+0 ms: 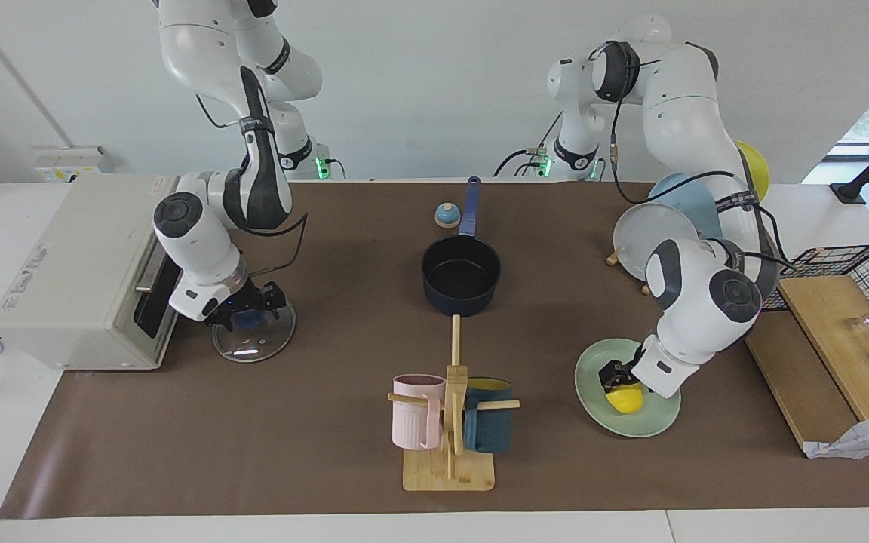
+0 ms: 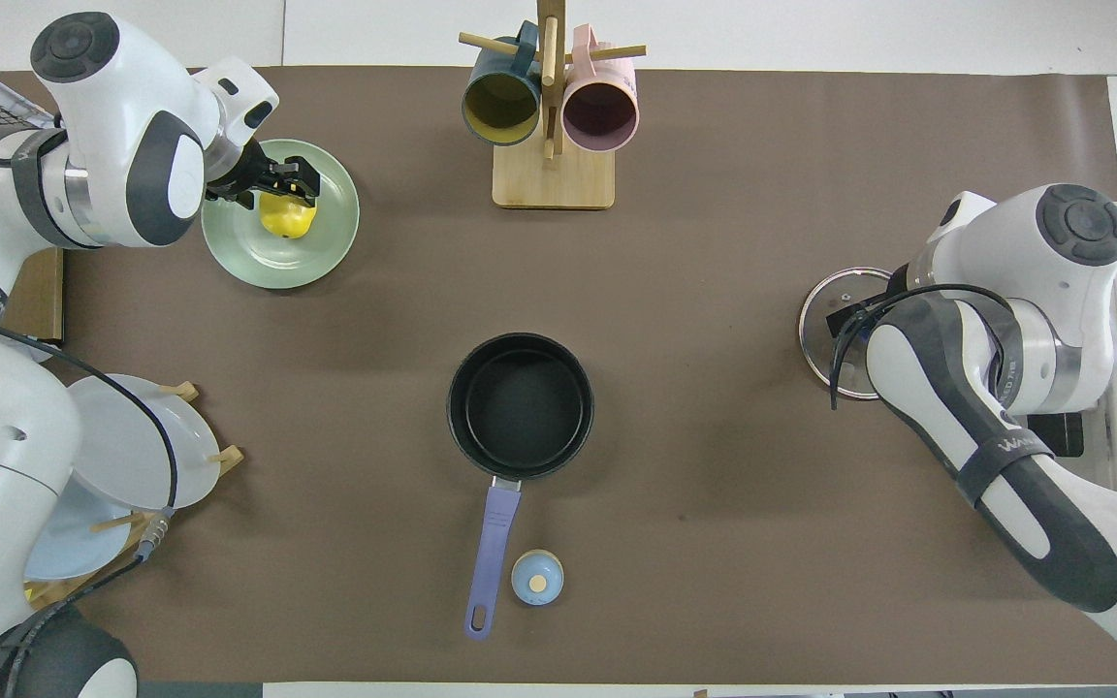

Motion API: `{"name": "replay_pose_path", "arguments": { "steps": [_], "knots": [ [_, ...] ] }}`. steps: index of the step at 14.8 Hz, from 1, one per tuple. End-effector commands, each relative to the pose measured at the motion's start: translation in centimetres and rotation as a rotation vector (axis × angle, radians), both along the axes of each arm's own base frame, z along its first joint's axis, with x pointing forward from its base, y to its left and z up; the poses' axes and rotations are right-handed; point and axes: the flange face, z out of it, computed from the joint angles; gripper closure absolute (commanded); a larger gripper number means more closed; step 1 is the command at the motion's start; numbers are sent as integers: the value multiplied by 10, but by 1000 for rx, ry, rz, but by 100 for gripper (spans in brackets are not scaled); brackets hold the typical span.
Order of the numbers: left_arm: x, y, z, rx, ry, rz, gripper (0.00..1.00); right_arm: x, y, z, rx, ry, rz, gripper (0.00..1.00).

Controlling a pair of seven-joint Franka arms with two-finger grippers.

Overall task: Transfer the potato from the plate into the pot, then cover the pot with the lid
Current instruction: 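Reach the left gripper to the yellow potato while the right gripper reaches the lid, then grasp the yellow potato with the left gripper and lift it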

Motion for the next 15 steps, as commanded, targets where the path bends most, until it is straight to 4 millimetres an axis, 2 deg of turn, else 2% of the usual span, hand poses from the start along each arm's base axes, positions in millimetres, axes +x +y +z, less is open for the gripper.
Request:
{"name": "replay_pose_path", "arguments": {
  "steps": [1,4,5,6,8,9,10,11,12,13,15],
  "knots": [
    [-11,-6,1,33,-4,-7,100,-7,-13,1,14,-5,43,7],
    [-11,-9,11,33,-2,-10,100,-8,-12,2,15,-1,41,18],
    [-11,-10,22,25,7,-7,100,-8,-12,2,14,-1,40,21],
    [-13,-11,51,12,1,8,100,-8,-11,3,14,-1,38,25],
    [-28,-13,127,-46,-65,57,100,-8,-9,2,14,3,34,34],
    [-45,-19,154,-55,-49,83,100,-9,-7,2,14,4,34,43],
    [-62,-34,177,-54,-32,107,100,-9,-7,3,14,3,32,54],
    [-85,-55,200,-50,-9,140,100,-9,-5,3,15,9,36,65],
    [-117,-84,213,-40,18,179,100,-7,-5,6,15,15,36,72],
    [-152,-113,213,-32,34,196,100,-5,-4,11,16,23,37,75],
    [-207,-158,202,-36,24,208,100,5,5,35,21,37,27,75]
  ]
}}
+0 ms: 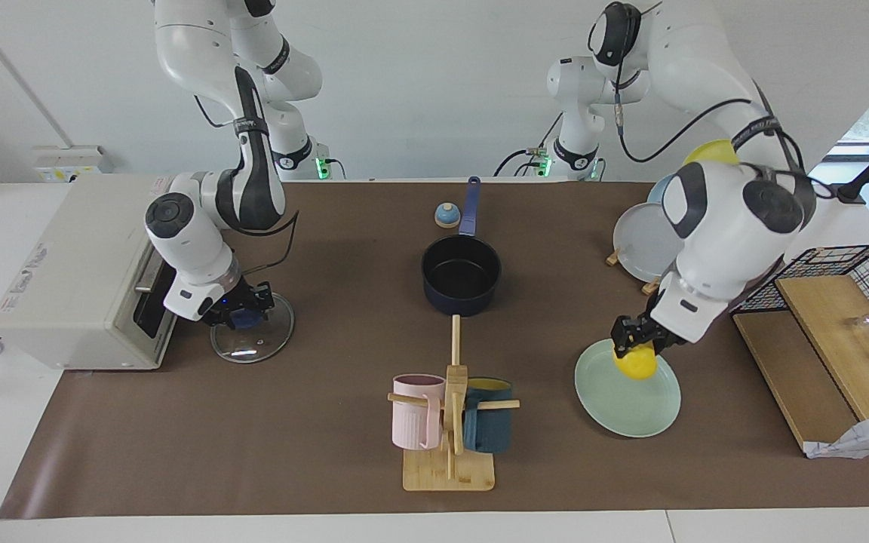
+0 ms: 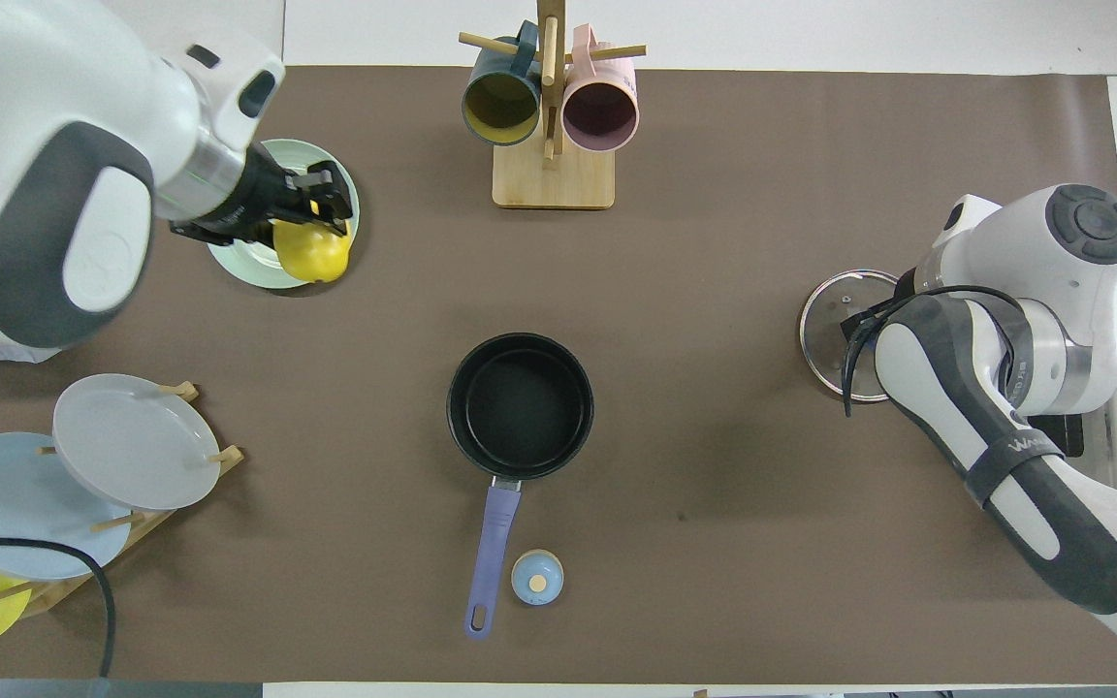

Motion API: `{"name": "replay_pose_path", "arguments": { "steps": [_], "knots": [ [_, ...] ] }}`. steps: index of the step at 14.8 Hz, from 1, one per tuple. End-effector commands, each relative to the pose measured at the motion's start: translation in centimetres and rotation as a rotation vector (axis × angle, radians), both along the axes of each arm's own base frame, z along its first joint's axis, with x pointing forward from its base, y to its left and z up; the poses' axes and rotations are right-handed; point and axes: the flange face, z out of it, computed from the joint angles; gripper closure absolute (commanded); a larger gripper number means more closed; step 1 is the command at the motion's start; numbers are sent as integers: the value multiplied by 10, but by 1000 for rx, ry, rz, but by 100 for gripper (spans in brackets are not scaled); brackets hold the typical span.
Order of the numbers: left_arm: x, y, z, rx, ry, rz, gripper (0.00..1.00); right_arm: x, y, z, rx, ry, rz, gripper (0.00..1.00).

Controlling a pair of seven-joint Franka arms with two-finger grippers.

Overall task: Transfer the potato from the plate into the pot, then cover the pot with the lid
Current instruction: 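Grasp the yellow potato with the left gripper and lift it, then carry the potato into the pot while the right gripper lifts the lid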

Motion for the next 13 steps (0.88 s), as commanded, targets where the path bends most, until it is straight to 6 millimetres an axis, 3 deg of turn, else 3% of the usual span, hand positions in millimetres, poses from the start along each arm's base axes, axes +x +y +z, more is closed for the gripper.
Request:
{"name": "replay_pose_path", "arguments": {
  "steps": [1,3,6,11,13],
  "knots": [
    [-80,-51,-37,-3,-1,43,100,11,28,45,20,13,-20,75],
    [-111,-81,-56,-23,-27,47,100,15,75,71,11,22,-60,75],
    [-131,-112,-99,-49,-55,63,100,11,133,98,-7,36,-99,96],
    [-132,-129,-149,-61,-77,45,100,8,159,116,-3,31,-88,100],
    [-145,-136,-165,-49,-65,25,100,6,174,125,-7,32,-108,100]
  ]
}}
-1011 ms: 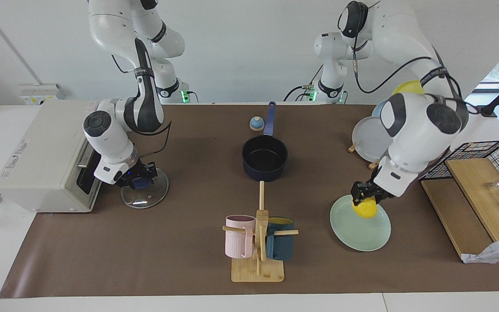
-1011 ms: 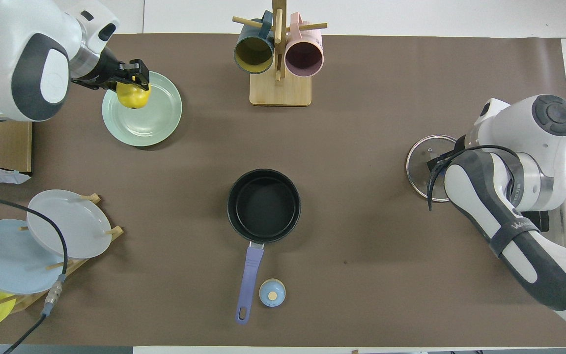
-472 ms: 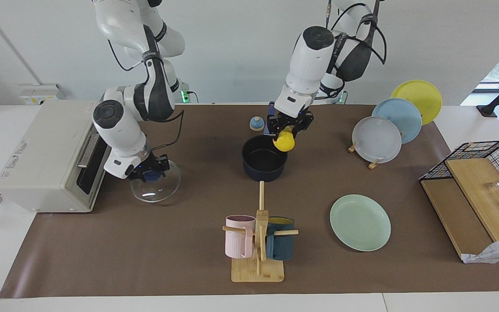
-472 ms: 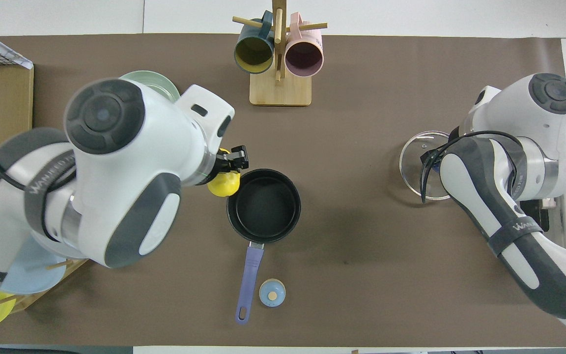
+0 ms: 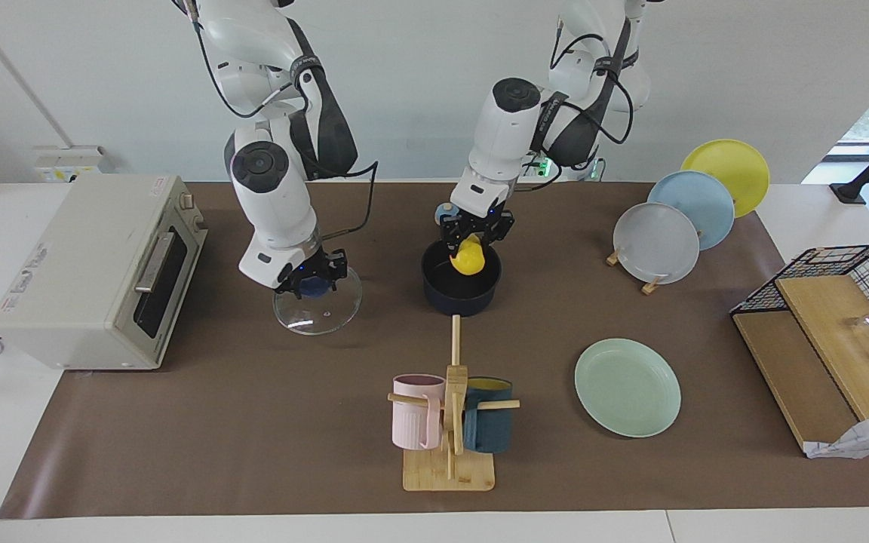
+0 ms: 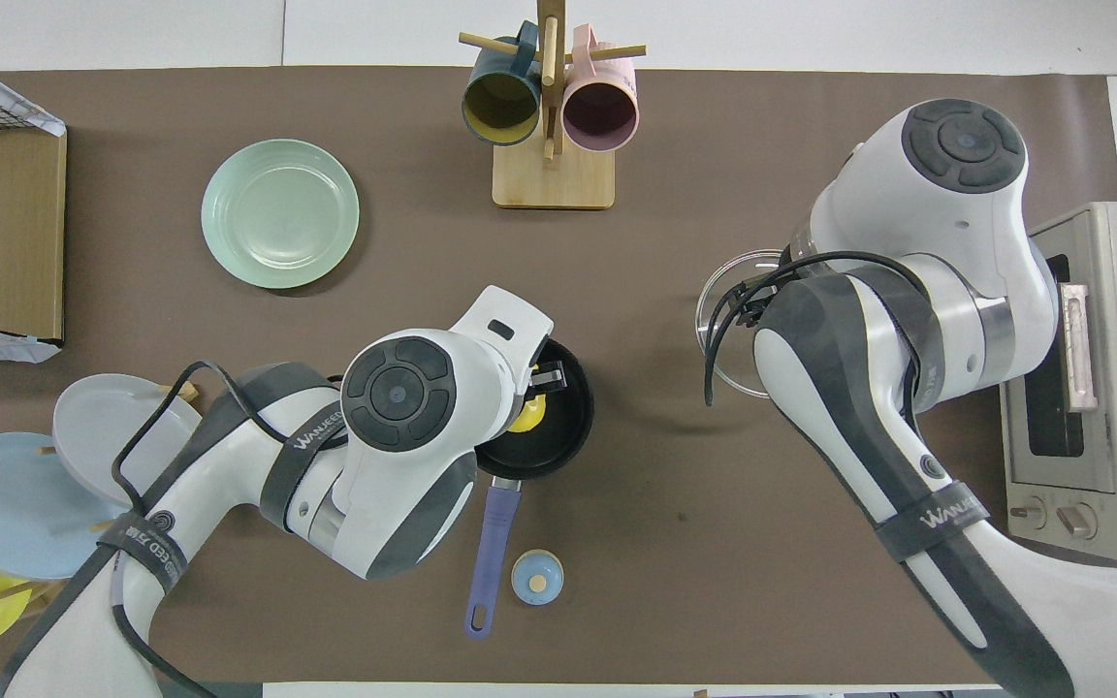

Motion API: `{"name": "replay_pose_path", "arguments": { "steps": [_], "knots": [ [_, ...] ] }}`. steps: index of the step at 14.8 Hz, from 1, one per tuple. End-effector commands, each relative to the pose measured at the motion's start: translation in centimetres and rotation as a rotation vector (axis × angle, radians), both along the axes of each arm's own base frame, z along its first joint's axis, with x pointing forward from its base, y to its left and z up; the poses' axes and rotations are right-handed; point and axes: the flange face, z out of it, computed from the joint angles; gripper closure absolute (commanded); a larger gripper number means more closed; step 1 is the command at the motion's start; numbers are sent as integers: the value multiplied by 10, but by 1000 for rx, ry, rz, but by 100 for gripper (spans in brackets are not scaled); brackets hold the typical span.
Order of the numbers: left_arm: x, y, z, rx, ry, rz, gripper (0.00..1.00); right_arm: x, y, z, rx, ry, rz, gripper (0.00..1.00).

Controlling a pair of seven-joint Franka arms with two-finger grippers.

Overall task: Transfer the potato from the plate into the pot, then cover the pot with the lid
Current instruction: 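Carry the potato into the pot while the right gripper lifts the lid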

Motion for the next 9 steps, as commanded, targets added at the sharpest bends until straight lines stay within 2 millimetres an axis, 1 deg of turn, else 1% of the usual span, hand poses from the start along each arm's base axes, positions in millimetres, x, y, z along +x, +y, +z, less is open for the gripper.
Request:
{"name": "replay_pose_path", "arguments": {
  "steps": [1,3,4,6,8,9],
  "knots": [
    [-16,-4,-21,-9,-16,-9,100,-1,18,15,14,4,-37,100],
    [-26,-5,-33,-10,-26,-26,100,-3,25,16,12,1,-51,100],
    [-27,-5,-35,-8,-25,-28,100,-7,36,16,11,0,-48,100],
    [-30,-3,-43,-1,-21,-30,100,-11,49,17,8,-7,-72,100],
    [-35,0,-53,4,-27,-38,100,-12,54,17,7,-10,-81,100],
    [-40,-2,-56,7,-32,-48,100,-13,57,17,7,-10,-78,100]
  ]
}}
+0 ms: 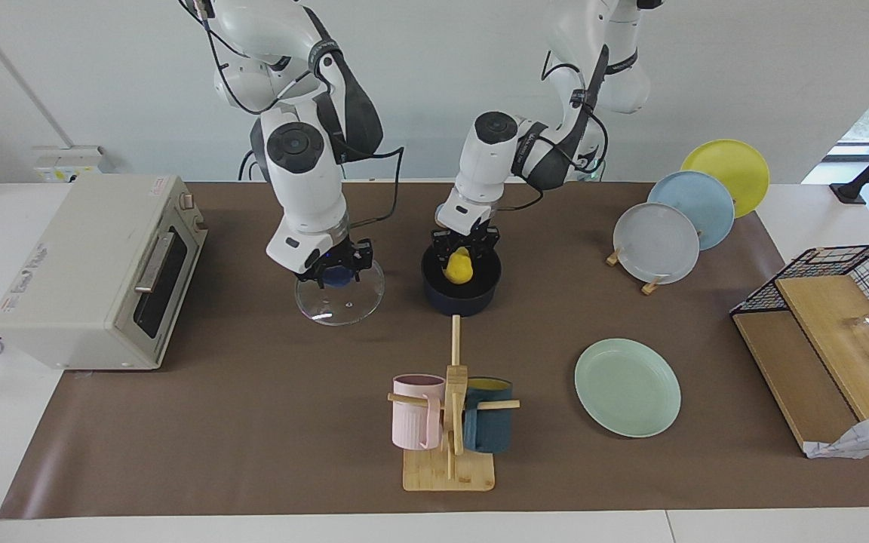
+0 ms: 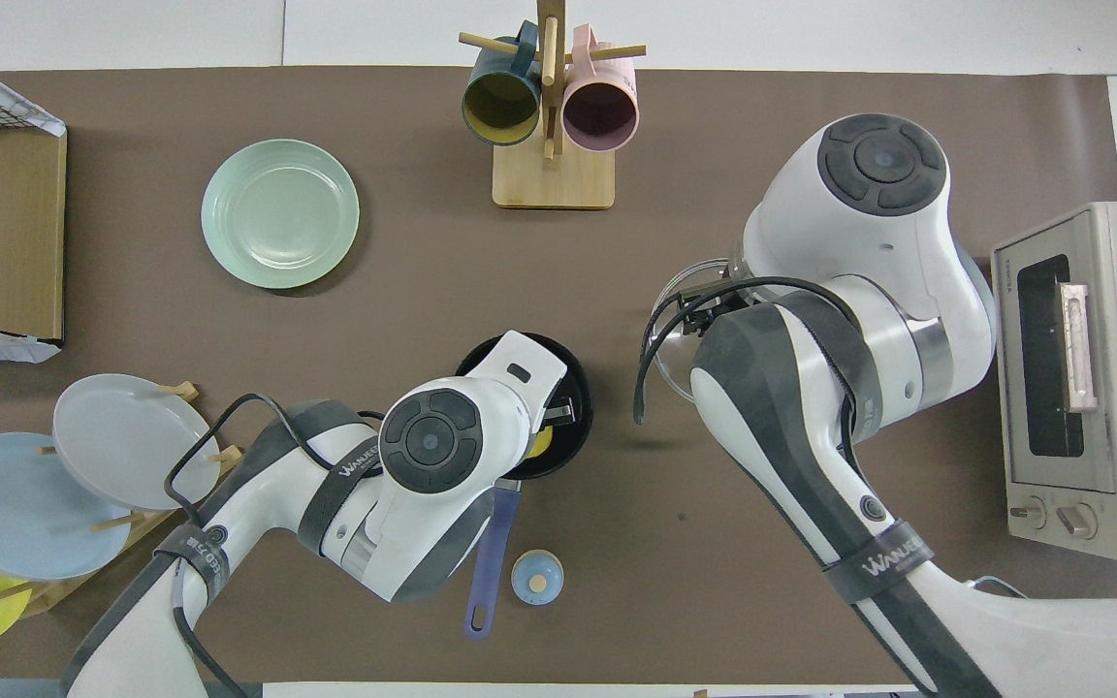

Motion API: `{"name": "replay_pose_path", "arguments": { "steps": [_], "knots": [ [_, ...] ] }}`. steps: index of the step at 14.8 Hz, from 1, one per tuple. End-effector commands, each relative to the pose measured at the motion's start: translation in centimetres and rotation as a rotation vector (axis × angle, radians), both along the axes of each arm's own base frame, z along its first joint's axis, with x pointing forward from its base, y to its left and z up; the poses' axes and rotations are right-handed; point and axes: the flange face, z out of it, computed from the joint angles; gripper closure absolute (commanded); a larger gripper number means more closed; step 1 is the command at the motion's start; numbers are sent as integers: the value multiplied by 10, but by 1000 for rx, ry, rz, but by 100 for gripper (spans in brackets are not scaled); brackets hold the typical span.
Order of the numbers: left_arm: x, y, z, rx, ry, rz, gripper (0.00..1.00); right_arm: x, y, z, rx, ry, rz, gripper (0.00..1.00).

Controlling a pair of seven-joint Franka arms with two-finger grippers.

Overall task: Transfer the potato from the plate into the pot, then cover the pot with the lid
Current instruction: 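Carry the potato into the pot while the right gripper lifts the lid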

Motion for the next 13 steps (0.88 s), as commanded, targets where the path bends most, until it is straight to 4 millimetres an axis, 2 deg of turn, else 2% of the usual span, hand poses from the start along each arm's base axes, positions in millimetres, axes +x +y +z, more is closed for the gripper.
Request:
{"name": "replay_pose_path", "arguments": {
  "steps": [1,8,9,10,11,13],
  "knots": [
    [-13,2,-10,1,-27,-17,100,2,3,6,17,-2,-19,100],
    [-23,0,-23,18,-23,-47,100,-2,15,7,22,-10,-54,100],
    [-23,0,-23,21,-19,-49,68,-2,16,6,23,-11,-51,100],
    [-23,0,-23,21,-19,-49,27,-3,17,5,23,-9,-50,100],
    [-20,1,-21,20,-20,-45,0,-3,17,5,23,-11,-52,100],
    [-11,2,-13,16,-26,-45,0,-3,17,5,27,-16,-51,100]
  ]
}}
